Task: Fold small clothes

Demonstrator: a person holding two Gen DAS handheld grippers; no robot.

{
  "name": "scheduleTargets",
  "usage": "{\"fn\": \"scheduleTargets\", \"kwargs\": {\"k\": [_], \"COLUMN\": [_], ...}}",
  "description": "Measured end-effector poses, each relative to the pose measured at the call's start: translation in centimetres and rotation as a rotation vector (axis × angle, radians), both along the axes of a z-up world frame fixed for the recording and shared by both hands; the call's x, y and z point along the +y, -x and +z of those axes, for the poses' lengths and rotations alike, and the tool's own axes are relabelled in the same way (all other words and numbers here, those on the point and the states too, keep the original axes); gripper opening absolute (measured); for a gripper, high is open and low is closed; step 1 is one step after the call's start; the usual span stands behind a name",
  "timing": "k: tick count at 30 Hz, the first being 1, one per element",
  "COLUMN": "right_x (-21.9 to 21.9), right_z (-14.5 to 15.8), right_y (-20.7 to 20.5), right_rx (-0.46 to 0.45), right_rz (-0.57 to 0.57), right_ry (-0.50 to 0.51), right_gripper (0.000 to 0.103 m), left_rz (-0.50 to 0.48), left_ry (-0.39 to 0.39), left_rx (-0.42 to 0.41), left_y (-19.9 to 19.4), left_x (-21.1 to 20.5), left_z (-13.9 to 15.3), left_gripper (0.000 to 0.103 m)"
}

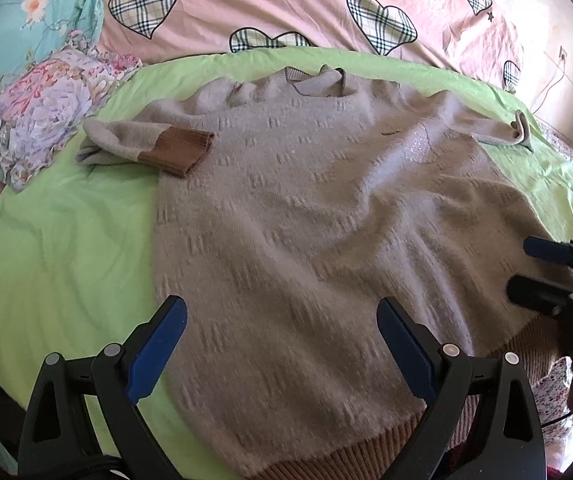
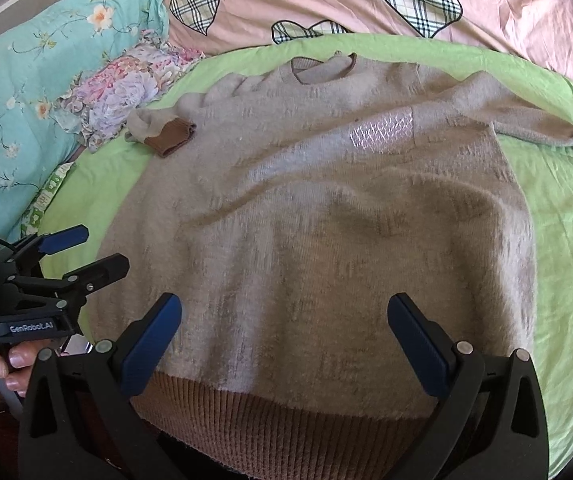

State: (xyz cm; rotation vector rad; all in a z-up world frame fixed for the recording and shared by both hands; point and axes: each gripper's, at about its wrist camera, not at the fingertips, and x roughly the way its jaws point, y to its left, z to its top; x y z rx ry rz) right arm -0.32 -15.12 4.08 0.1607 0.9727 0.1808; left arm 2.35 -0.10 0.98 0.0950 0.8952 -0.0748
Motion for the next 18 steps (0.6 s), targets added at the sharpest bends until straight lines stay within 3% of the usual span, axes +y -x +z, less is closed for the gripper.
{"fn": "scheduleTargets", "kwargs": {"k": [7,11,18], "right_x": [-2.6,-4.3,-7.0], "right_z": [1.6,3.0,3.9], "right_y": [-2.9,-6.2,-12.5], "right_rx": [-0.020,-0.039,-0.032], "right_rz": [0.021,0.039,0.082], "right_ry": [-0.065,-0.028,0.004], "right_gripper": [0.103,0.103,0.101], "left_rz": [-0.061,-0.113,-0.211], "left_ry": [-0.078,-0.111,-0.084], "left_rx": [-0.033,-0.069,-0.085], "left_y": [-4.7,-9.0,-17.9], "left_x": [0.8,1.4,2.6], "left_z": [1.3,2.8,4.0], "left_gripper": [0.096,0.096,0.096]}}
